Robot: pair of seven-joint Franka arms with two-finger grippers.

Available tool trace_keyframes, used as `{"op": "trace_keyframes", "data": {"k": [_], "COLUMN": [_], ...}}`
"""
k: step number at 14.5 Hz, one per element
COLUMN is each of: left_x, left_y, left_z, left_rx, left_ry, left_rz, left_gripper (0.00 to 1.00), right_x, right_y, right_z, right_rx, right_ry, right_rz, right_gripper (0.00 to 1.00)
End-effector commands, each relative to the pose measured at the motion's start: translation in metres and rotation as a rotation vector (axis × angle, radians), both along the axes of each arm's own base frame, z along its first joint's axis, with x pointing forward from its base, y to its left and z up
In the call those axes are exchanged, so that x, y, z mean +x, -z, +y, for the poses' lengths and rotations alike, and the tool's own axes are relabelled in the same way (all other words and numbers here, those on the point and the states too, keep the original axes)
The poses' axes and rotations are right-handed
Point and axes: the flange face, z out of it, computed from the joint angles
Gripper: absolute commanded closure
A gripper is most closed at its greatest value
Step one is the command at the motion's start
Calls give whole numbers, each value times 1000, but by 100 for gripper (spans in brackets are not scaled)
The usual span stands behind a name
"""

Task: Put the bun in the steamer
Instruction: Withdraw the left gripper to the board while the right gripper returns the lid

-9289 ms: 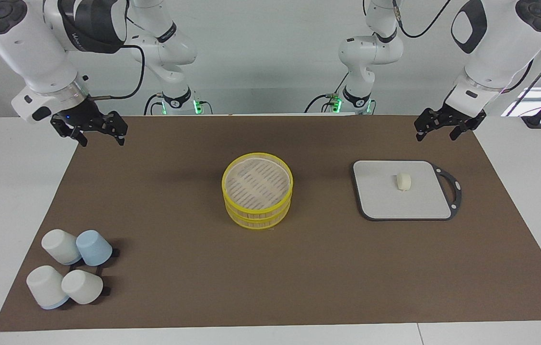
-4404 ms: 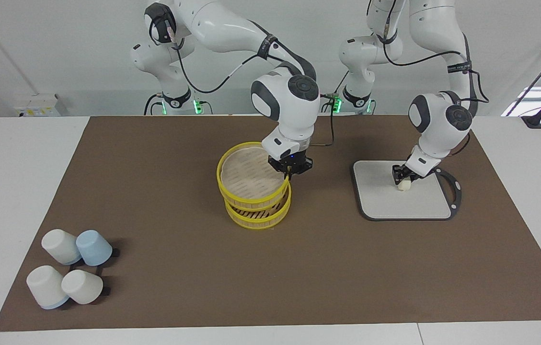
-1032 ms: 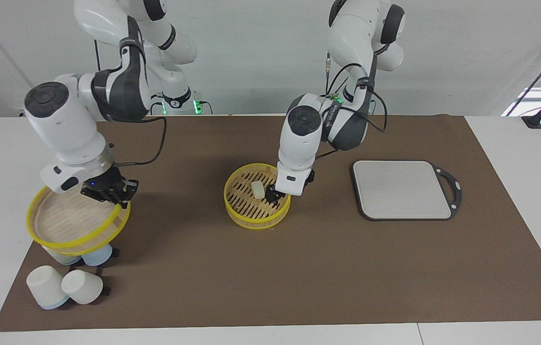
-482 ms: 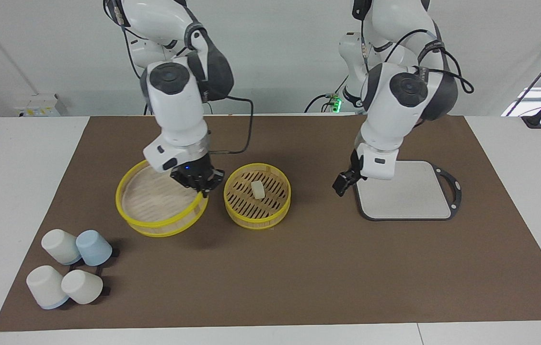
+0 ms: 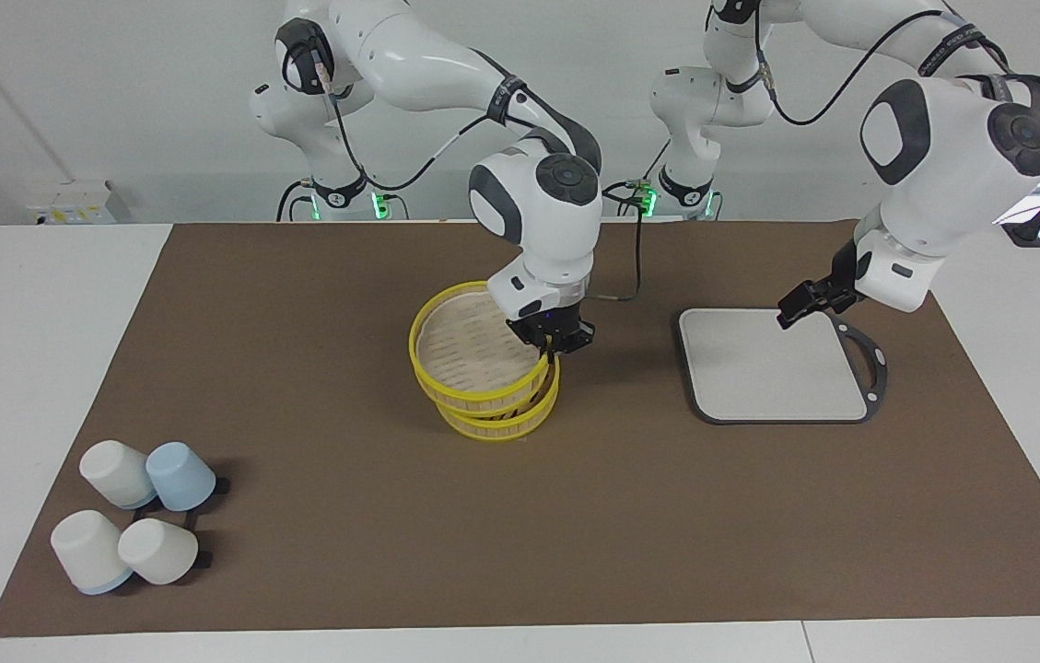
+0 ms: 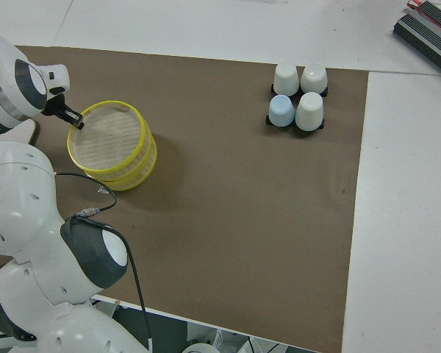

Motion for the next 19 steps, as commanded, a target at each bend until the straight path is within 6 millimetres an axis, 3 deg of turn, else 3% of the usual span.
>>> {"op": "trace_keyframes", "data": {"k": [1,4,8,17,19], "left_x": [-20,-37,-45,-64,-67], "left_y": [-10,-24,-34,-45,-49], "left_z": [7,14,19,22,17], "left_rx": [50,36,19,12,33], "left_ry": [66,111,153,213,229], "left_rz": [11,27,36,41,33], "left_gripper": [0,0,0,0,0], "right_x": [1,1,-2,-10,-19], "right_y": [1,12,34,40,39], "right_z": [9,11,7,6,15], "right_rx": [5,13,16,2,2], "right_ry": [12,8,7,8,-3], "right_rz": [-19,-31,-31,-13,-13], "right_gripper": [100,100,100,100,100]}}
